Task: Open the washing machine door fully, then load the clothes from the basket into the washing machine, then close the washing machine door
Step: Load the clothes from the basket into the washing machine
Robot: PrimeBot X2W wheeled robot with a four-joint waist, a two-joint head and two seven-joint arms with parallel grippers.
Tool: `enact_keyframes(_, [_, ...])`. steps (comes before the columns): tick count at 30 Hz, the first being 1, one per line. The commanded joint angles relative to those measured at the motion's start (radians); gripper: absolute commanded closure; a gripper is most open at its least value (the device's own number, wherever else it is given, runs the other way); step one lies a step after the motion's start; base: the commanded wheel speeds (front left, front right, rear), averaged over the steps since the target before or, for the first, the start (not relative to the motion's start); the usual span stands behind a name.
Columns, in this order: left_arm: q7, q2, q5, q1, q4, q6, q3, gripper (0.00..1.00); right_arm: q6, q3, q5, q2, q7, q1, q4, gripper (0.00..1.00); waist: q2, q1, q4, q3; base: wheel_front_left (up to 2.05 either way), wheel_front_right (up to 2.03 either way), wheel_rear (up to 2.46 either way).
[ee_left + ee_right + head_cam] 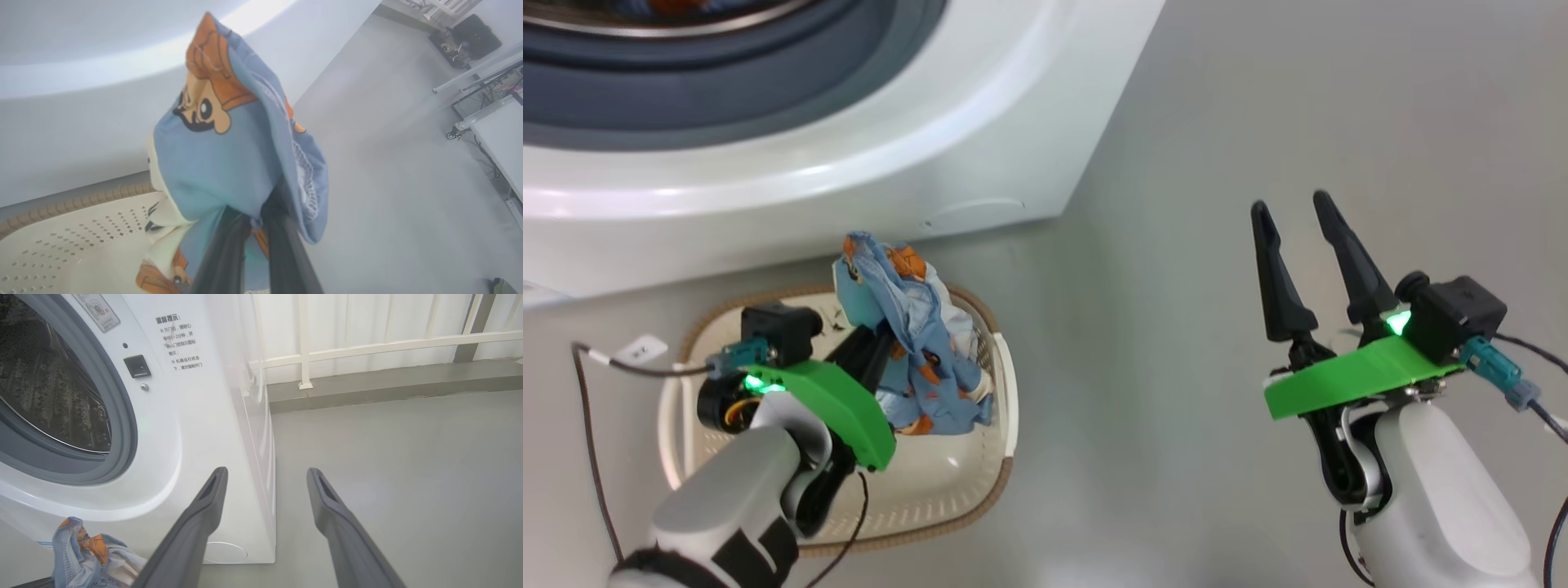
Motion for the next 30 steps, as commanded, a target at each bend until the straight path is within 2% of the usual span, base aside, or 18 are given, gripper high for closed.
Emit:
enact_keyframes(1, [-0.013, 0.022, 0.017, 0.021, -0.026, -0.002, 0.040, 1.00, 0.007, 0.010, -0.014, -0.004, -0.008, 0.025, -0.016, 0.00, 0.0000, 0.0002, 0.030, -0.079, 0.00, 0.00, 0.00])
enact_keyframes(11, [-0.014, 0.012, 0.186, 0.174, -0.192, 0.006, 0.267, 1.00, 0.007, 0.009, -0.002, -0.029, -0.008, 0.067, 0.021, 0.00, 0.0000, 0.0002, 0.084, -0.206, 0.00, 0.00, 0.00])
enact_keyframes(20, [-0.014, -0.012, 0.286, 0.290, -0.329, 0.026, 0.394, 1.00, 0.007, 0.015, 0.027, -0.068, -0.008, 0.107, 0.046, 0.00, 0.0000, 0.0002, 0.133, -0.303, 0.00, 0.00, 0.00])
enact_keyframes(30, [-0.014, -0.013, 0.366, 0.351, -0.469, 0.100, 0.494, 1.00, 0.007, 0.028, 0.050, -0.092, -0.008, 0.142, 0.057, 0.00, 0.0000, 0.0002, 0.178, -0.365, 0.00, 0.00, 0.00])
